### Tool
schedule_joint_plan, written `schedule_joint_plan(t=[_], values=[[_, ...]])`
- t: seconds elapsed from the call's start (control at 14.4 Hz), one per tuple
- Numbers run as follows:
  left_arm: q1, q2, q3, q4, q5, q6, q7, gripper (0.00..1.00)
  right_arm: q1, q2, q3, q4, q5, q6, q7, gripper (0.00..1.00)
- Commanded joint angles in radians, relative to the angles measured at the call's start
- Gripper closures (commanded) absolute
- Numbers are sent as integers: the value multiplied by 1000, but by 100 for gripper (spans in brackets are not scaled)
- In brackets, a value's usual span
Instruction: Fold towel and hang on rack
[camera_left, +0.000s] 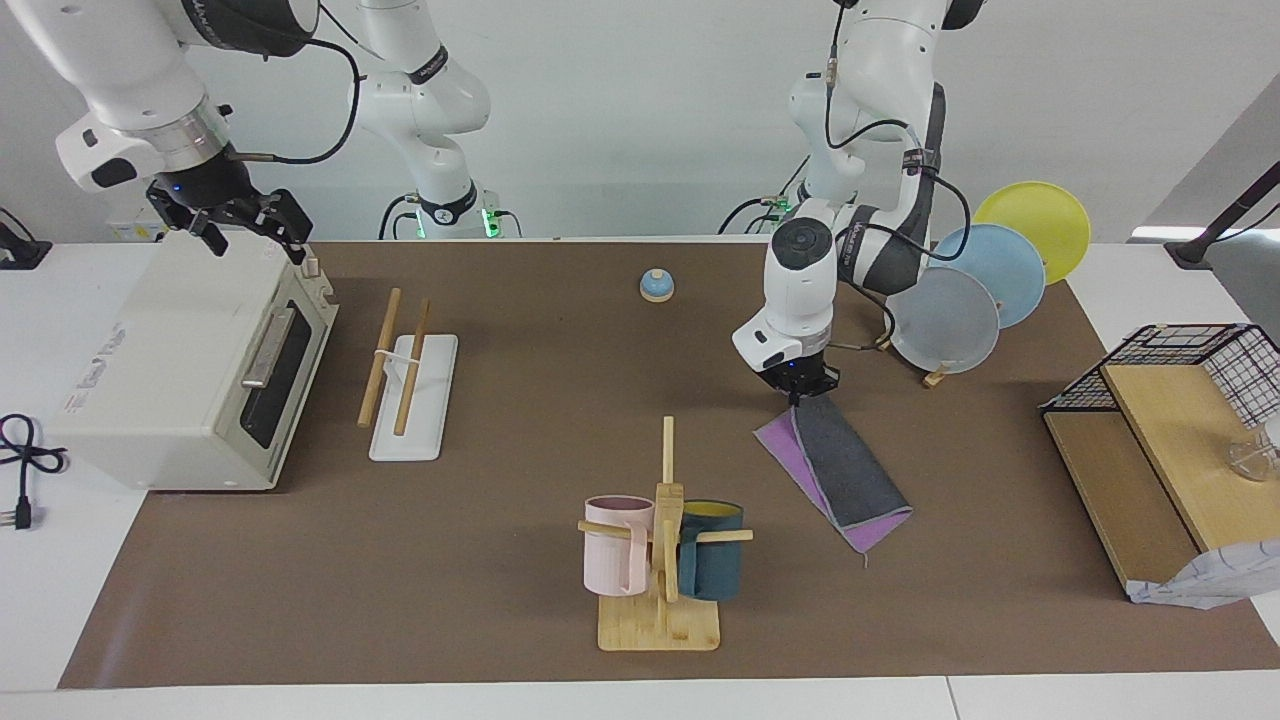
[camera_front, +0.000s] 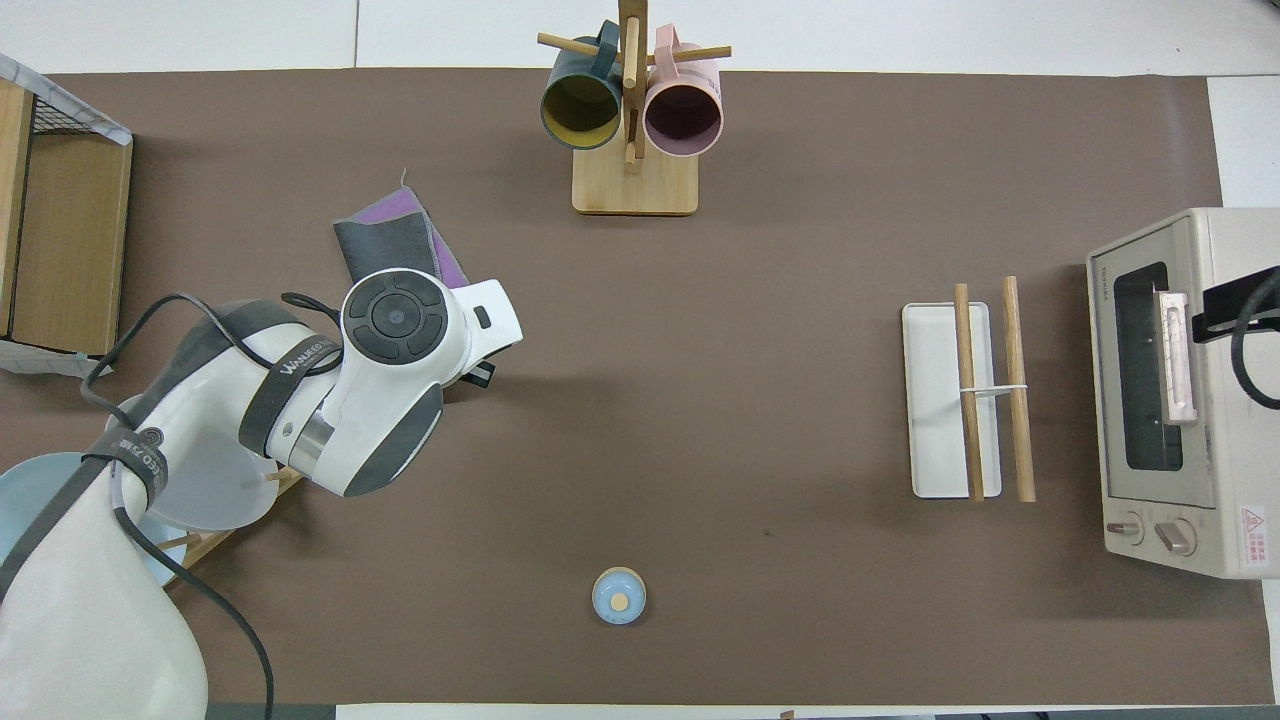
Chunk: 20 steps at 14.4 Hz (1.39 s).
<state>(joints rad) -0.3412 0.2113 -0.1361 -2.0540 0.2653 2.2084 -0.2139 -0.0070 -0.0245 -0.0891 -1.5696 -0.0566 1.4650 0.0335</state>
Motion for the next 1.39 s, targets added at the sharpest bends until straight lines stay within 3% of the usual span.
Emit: schedule_joint_plan(t=[0.0, 0.07, 0.28, 0.49, 0.77, 0.91, 1.11, 1.32], values=[[-5, -10, 4, -12, 8, 14, -71, 34, -14, -11, 12, -15, 0, 8, -12, 0], [-5, -10, 4, -11, -20, 14, -73, 0, -14, -11, 12, -15, 0, 8, -12, 0], [34, -23, 6, 9, -125, -10, -44, 0, -14, -11, 12, -15, 0, 8, -12, 0], [125, -23, 7, 17, -301, -3, 109, 0, -14, -11, 12, -15, 0, 8, -12, 0], [231, -38, 6, -85, -476, 84, 254, 1, -14, -11, 12, -15, 0, 8, -12, 0], [246, -38, 6, -141, -540, 161, 269, 5, -14, -11, 12, -15, 0, 8, -12, 0], [246, -32, 6, -146, -596, 162, 277, 12, -13, -11, 12, -16, 0, 6, -20, 0], [240, -29, 6, -160, -632, 172, 278, 26, -10, -18, 12, -29, 0, -17, -23, 0]])
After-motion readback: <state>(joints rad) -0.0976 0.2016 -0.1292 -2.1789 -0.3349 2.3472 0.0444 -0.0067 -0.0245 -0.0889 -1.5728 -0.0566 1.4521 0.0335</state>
